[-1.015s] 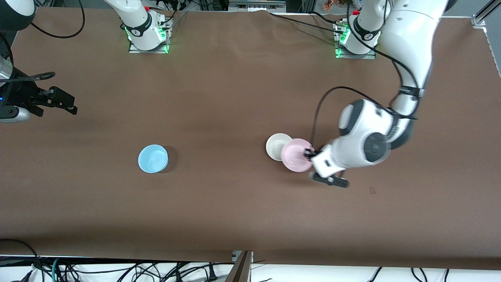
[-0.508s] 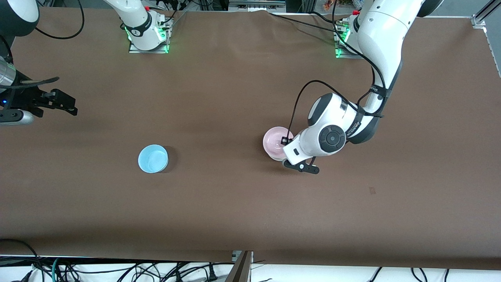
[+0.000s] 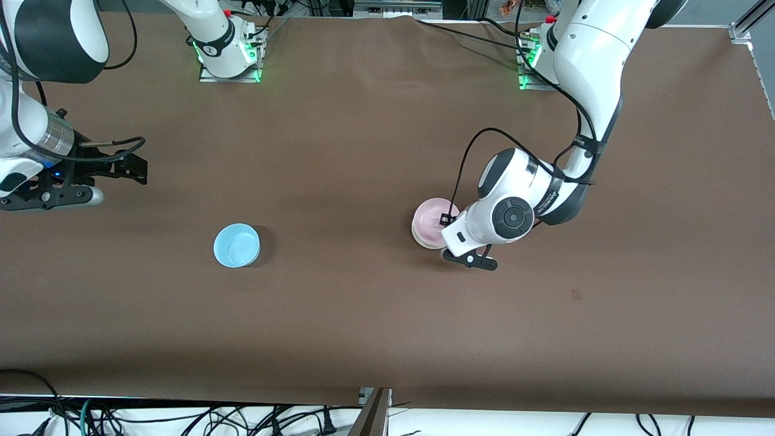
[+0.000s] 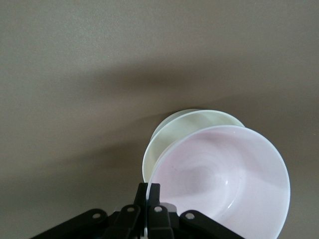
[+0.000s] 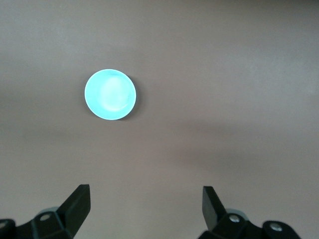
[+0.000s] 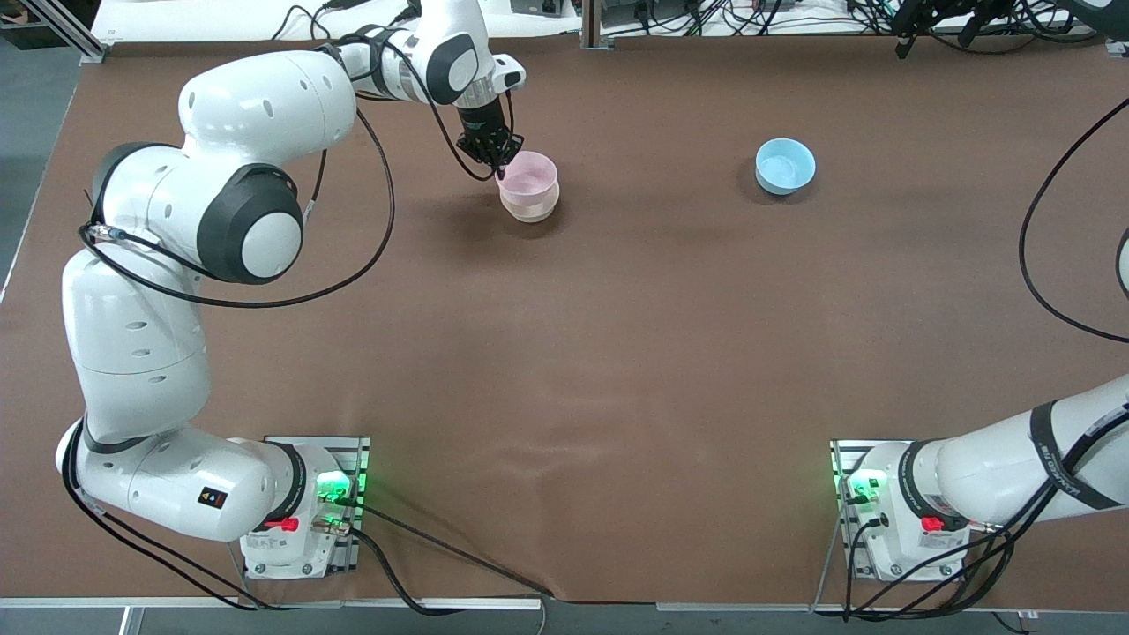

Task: Stack pink and blue bowls on white bowl
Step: 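Release the pink bowl with the left gripper while the right gripper reaches the blue bowl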

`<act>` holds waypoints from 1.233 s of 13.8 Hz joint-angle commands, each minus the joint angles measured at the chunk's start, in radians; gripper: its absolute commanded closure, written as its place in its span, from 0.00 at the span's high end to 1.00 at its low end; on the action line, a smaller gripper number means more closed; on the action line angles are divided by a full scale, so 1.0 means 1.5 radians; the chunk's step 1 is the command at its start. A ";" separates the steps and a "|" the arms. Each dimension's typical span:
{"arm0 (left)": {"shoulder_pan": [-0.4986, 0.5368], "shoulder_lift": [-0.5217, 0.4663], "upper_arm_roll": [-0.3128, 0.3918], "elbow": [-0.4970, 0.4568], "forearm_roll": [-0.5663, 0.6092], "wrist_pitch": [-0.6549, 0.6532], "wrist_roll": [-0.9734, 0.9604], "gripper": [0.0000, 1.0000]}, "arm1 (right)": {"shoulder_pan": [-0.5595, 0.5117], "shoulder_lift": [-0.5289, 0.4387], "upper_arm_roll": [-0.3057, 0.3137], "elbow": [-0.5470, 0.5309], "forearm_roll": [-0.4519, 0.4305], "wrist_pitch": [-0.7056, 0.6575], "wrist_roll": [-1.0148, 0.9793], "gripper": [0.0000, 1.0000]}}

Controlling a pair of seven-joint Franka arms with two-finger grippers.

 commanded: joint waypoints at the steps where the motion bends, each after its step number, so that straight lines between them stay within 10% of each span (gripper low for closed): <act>1: -0.003 0.011 0.001 0.001 0.011 0.021 0.001 0.00 | 0.004 0.031 0.000 0.011 -0.005 0.001 0.038 0.99; 8: -0.006 0.019 0.001 0.002 0.011 0.049 -0.004 0.00 | 0.002 0.050 0.001 0.012 0.000 0.010 0.073 0.99; 9: -0.006 0.019 0.001 0.002 0.011 0.048 -0.004 0.12 | 0.001 0.077 0.001 0.014 0.002 0.011 0.074 0.99; 10: -0.006 0.018 0.001 0.002 0.011 0.046 -0.001 0.78 | 0.002 0.083 0.001 0.018 0.011 0.011 0.075 0.99; 11: -0.006 0.017 0.001 0.002 0.011 0.044 -0.001 1.00 | 0.002 0.086 0.000 0.018 0.031 0.013 0.075 0.99; 17: 0.019 -0.083 0.010 0.007 0.011 -0.073 -0.001 1.00 | -0.007 0.152 0.000 -0.021 0.093 0.080 0.068 0.99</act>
